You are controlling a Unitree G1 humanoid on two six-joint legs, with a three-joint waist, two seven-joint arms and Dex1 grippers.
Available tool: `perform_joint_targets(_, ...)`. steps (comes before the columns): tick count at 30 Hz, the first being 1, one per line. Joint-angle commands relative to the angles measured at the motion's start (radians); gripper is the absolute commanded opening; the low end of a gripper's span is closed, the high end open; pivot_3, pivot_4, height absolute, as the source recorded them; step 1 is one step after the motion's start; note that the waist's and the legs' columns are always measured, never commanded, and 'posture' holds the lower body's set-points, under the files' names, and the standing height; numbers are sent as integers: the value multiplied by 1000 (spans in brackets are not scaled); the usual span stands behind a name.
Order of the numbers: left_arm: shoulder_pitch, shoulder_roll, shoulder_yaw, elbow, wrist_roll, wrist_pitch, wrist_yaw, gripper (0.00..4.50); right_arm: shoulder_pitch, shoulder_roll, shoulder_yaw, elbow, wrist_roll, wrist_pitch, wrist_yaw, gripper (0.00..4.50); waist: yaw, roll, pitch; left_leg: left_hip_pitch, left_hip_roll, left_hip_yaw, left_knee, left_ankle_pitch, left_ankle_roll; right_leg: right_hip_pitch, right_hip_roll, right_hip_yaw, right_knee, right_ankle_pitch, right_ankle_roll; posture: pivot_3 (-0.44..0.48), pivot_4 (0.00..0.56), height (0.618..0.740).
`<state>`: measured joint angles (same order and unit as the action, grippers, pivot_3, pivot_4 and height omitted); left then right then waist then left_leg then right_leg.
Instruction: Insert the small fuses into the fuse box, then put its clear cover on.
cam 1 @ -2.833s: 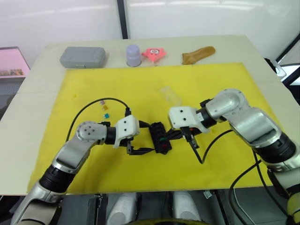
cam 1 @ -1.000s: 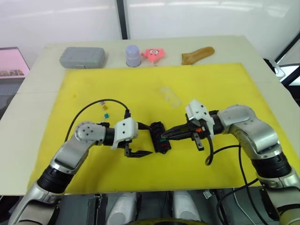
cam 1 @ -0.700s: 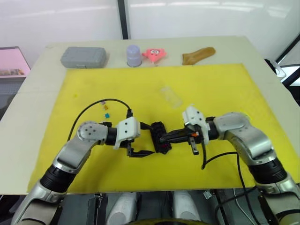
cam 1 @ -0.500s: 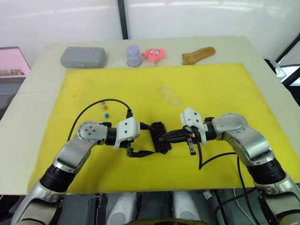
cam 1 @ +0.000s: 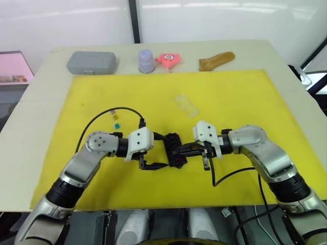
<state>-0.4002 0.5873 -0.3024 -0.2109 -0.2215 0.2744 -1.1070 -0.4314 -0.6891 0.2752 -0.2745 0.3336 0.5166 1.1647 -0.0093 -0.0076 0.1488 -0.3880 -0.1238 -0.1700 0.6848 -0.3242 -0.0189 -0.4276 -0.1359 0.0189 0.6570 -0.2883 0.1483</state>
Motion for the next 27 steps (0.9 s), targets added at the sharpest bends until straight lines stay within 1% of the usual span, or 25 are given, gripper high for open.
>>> perform_joint_targets(1,-25,3,15,-10,-9,1,-5,4500,33,-36,19,-3,-25,-4,12,31,0,0,0,0,0,0,0,0,0,0,0,0,0,0,0,0,150,740)
perform_joint_targets(5,-26,9,18,4,-8,-15,-16,4500,48,-54,-7,-36,3,23,6,31,0,0,0,0,0,0,0,0,0,0,0,0,0,0,0,0,150,740)
perform_joint_targets(9,-30,6,19,14,-7,-24,-20,4500,72,-80,-9,-55,-11,12,0,31,2,0,0,0,0,0,0,0,0,0,0,0,0,0,0,0,150,740)
perform_joint_targets(16,-25,1,14,32,-5,-49,-26,4500,71,-71,-13,-45,-16,13,-26,31,2,0,0,0,0,0,0,0,0,0,0,0,0,0,0,0,150,740)
perform_joint_targets(20,-32,6,11,41,4,-51,-31,4500,55,-53,-49,-65,37,56,-47,31,2,0,0,0,0,0,0,0,0,0,0,0,0,0,0,0,150,740)
perform_joint_targets(22,-34,17,20,37,0,-47,-37,4500,45,-48,-82,-100,91,103,-58,31,1,0,0,0,0,0,0,0,0,0,0,0,0,0,0,0,150,740)
perform_joint_targets(24,-31,14,56,22,-36,-16,-26,4500,35,-52,-130,-142,162,162,-64,31,1,0,0,0,0,0,0,0,0,0,0,0,0,0,0,0,150,740)
perform_joint_targets(25,-21,12,89,1,-78,19,-15,4500,36,-54,-167,-159,198,187,-73,31,0,0,0,0,0,0,0,0,0,0,0,0,0,0,0,0,150,740)
perform_joint_targets(27,26,26,179,-61,-202,130,-4,4500,60,-56,-269,-181,279,239,-104,31,-2,0,0,0,0,0,0,0,0,0,0,0,0,0,0,0,150,740)
